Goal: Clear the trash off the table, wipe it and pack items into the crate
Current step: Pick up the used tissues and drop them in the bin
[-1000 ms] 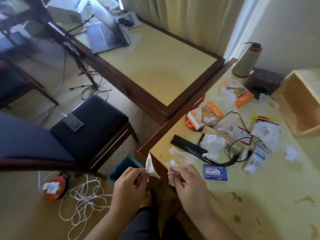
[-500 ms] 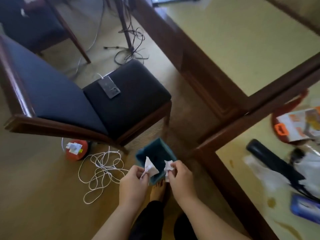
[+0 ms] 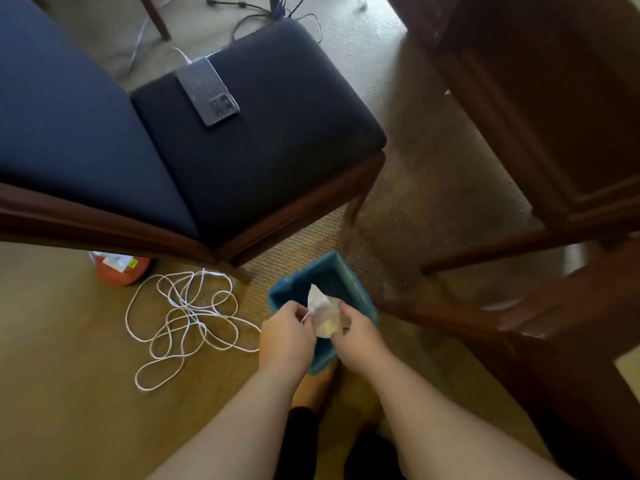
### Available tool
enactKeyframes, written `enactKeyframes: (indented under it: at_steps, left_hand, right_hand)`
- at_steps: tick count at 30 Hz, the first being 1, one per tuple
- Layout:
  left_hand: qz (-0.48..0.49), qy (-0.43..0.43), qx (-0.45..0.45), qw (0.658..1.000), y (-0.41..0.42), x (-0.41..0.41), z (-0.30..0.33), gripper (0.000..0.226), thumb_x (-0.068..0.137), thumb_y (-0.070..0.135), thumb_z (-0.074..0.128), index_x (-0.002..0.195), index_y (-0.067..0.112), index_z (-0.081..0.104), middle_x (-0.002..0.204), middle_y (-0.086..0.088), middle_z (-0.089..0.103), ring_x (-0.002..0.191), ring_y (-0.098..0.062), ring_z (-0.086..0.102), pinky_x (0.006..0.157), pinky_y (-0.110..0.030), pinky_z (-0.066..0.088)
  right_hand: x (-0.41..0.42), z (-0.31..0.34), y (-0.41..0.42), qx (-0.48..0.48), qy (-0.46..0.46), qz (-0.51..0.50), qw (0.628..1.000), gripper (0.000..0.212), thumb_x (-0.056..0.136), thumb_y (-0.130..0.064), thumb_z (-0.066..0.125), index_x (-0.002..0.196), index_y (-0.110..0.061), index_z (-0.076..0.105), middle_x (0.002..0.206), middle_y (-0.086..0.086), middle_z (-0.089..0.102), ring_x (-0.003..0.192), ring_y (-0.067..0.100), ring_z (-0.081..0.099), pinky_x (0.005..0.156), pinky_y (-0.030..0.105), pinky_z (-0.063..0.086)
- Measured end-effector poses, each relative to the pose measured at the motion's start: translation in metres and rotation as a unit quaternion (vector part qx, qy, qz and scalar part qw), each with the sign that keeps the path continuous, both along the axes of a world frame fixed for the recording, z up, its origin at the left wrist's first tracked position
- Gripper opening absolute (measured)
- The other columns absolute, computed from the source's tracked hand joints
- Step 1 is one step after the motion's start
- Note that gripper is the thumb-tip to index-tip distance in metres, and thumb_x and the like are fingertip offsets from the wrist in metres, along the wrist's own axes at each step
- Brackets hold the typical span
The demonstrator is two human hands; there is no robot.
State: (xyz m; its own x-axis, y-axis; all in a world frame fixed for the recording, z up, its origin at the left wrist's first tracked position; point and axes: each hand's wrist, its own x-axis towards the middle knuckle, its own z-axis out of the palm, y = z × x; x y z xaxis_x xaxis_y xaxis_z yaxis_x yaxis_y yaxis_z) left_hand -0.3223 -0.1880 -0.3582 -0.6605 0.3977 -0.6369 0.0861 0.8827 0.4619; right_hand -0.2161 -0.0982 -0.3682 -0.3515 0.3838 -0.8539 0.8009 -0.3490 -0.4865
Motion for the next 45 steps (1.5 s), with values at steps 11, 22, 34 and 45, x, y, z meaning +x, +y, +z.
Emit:
enactKeyframes:
  at_steps: [11,22,34,45]
  left_hand:
    - [-0.065,-0.053,-0.073,0.994,0.024,-0.013,-0.015,0.033,0.104,0.038,0.06,0.136,0.031,0.06,0.114,0.003,0.07,0.097,-0.016,0.067,0.079,-0.034,0.06]
    - [-0.125,-0.073,0.027,0.989,-0.011,0.006,0.104,0.035,0.103,0.032,0.065,0.137,0.032,0.059,0.124,0.01,0.067,0.101,-0.001,0.065,0.077,-0.022,0.06]
    - [-0.141,-0.071,0.04,0.987,-0.022,0.011,0.182,0.022,0.103,0.035,0.065,0.124,0.031,0.065,0.107,0.012,0.068,0.098,-0.003,0.067,0.085,-0.03,0.063]
    - [-0.074,-0.007,-0.077,0.994,0.005,-0.054,-0.043,0.058,0.098,0.043,0.07,0.146,0.018,0.048,0.128,-0.008,0.065,0.112,-0.027,0.068,0.089,-0.042,0.061]
  right_hand:
    - [0.051,0.039,-0.022,-0.009,-0.008,-0.096,0.995,0.048,0.104,-0.015,0.057,0.147,-0.037,0.053,0.128,-0.014,0.063,0.12,0.003,0.059,0.09,0.019,0.051]
    - [0.104,0.203,-0.022,0.171,0.085,0.008,0.982,0.046,0.106,-0.021,0.057,0.141,-0.05,0.053,0.124,-0.029,0.06,0.118,-0.012,0.056,0.094,0.016,0.054]
    - [0.123,0.295,-0.015,0.241,0.104,0.015,0.965,0.054,0.101,-0.018,0.064,0.141,-0.049,0.047,0.128,-0.027,0.057,0.115,-0.016,0.056,0.09,0.014,0.055]
    - [0.04,0.096,-0.038,0.136,0.081,0.061,0.986,0.055,0.1,-0.023,0.066,0.14,-0.056,0.045,0.124,-0.034,0.052,0.114,-0.011,0.055,0.103,0.017,0.048]
